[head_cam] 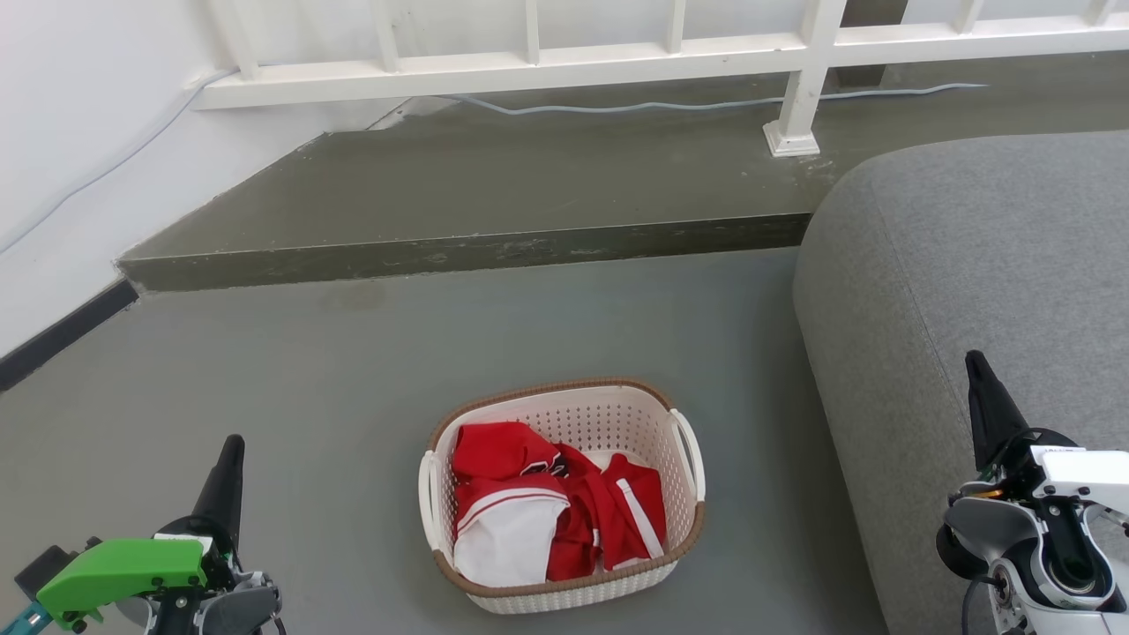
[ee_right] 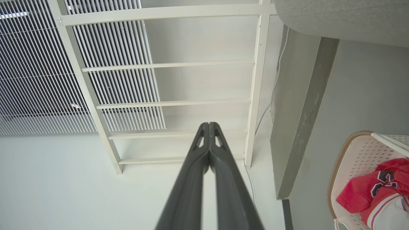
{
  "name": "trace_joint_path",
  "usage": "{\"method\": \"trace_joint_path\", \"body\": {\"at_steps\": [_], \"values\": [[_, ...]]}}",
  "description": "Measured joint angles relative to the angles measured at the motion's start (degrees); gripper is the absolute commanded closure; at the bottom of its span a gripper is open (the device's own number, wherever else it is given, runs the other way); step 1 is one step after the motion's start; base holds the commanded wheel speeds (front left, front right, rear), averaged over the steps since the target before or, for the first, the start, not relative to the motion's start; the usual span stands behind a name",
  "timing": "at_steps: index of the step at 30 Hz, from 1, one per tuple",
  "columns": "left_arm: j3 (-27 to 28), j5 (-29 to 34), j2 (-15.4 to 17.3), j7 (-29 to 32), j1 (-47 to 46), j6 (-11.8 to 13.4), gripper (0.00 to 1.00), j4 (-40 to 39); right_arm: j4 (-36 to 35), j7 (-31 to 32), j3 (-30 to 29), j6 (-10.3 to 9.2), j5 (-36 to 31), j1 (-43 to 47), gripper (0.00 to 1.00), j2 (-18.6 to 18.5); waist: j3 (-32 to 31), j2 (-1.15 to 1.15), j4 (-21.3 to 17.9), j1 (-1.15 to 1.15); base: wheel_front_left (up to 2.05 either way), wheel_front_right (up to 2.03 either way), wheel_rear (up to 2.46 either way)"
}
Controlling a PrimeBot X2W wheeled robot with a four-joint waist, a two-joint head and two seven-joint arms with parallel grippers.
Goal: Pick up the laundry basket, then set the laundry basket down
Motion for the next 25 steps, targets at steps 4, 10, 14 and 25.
{"method": "trace_joint_path", "body": {"at_steps": [4, 10, 14, 25], "values": [[0.0, 0.0, 0.0, 0.2, 0.0, 0.0, 1.00, 0.1, 0.1, 0.0, 0.0, 0.00, 0.0, 0.0, 1.00, 0.0, 0.0, 0.00, 0.0, 0.00, 0.00, 0.00, 0.00], [0.1, 0.0, 0.0, 0.2, 0.0, 0.0, 1.00, 0.3, 0.2, 0.0, -0.1, 0.00, 0.0, 0.0, 1.00, 0.0, 0.0, 0.00, 0.0, 0.00, 0.00, 0.00, 0.00], [0.1, 0.0, 0.0, 0.2, 0.0, 0.0, 1.00, 0.4, 0.2, 0.0, -0.1, 0.01, 0.0, 0.0, 1.00, 0.0, 0.0, 0.00, 0.0, 0.00, 0.00, 0.00, 0.00], [0.2, 0.0, 0.0, 0.2, -0.1, -0.1, 1.00, 0.6, 0.3, 0.2, -0.1, 0.01, 0.0, 0.0, 1.00, 0.0, 0.0, 0.00, 0.0, 0.00, 0.00, 0.00, 0.00]]}}
